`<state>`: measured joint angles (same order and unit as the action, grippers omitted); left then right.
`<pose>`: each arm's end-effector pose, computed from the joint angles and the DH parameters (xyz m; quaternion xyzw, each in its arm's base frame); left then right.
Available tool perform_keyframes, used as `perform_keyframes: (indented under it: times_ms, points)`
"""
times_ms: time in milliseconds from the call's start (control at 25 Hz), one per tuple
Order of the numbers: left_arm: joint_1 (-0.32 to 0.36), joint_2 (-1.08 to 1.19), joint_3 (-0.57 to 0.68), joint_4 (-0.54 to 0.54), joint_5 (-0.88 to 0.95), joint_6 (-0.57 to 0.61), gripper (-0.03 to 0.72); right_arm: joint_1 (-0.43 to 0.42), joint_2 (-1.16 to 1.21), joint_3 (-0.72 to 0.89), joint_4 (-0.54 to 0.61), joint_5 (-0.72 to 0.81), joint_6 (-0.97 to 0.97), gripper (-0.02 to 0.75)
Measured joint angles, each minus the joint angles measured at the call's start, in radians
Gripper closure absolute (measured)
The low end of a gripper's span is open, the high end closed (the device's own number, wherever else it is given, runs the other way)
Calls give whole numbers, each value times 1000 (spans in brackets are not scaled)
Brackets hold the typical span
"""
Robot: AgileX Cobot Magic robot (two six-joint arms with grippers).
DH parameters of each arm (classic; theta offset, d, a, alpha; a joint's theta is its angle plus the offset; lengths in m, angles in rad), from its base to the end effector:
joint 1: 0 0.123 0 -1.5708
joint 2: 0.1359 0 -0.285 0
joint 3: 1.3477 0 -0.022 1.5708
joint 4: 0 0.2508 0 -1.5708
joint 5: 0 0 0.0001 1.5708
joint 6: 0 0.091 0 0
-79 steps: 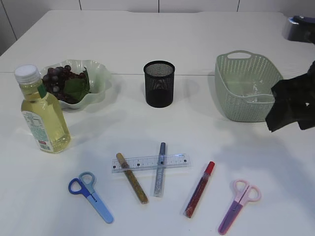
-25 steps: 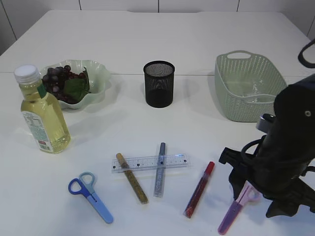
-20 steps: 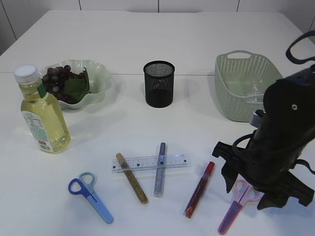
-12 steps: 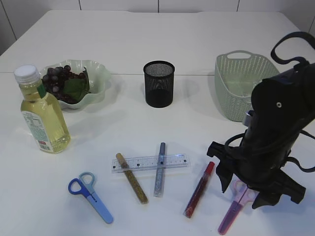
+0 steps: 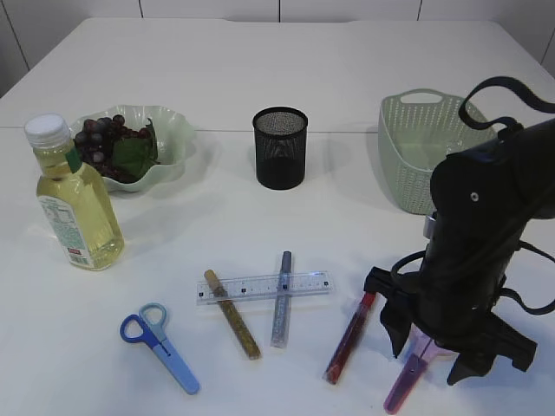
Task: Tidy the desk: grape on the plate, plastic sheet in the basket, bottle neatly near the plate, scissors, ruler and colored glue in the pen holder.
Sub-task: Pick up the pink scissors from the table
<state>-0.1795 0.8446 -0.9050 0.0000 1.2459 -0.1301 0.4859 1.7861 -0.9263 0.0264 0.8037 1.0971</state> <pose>0.1255 -0.0228 0.3373 0.0240 0.9719 -0.0361 0.2313 0.2578 0.1381 0.1403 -0.3096 -0.9508 -0.0047 0.0087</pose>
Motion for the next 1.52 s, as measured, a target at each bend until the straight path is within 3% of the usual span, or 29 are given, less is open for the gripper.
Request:
perform_keyframes:
  times_ms: [1520]
  points:
    - [0,0,0,0,0,0,316,-2,37,-2,85,5,-20,248]
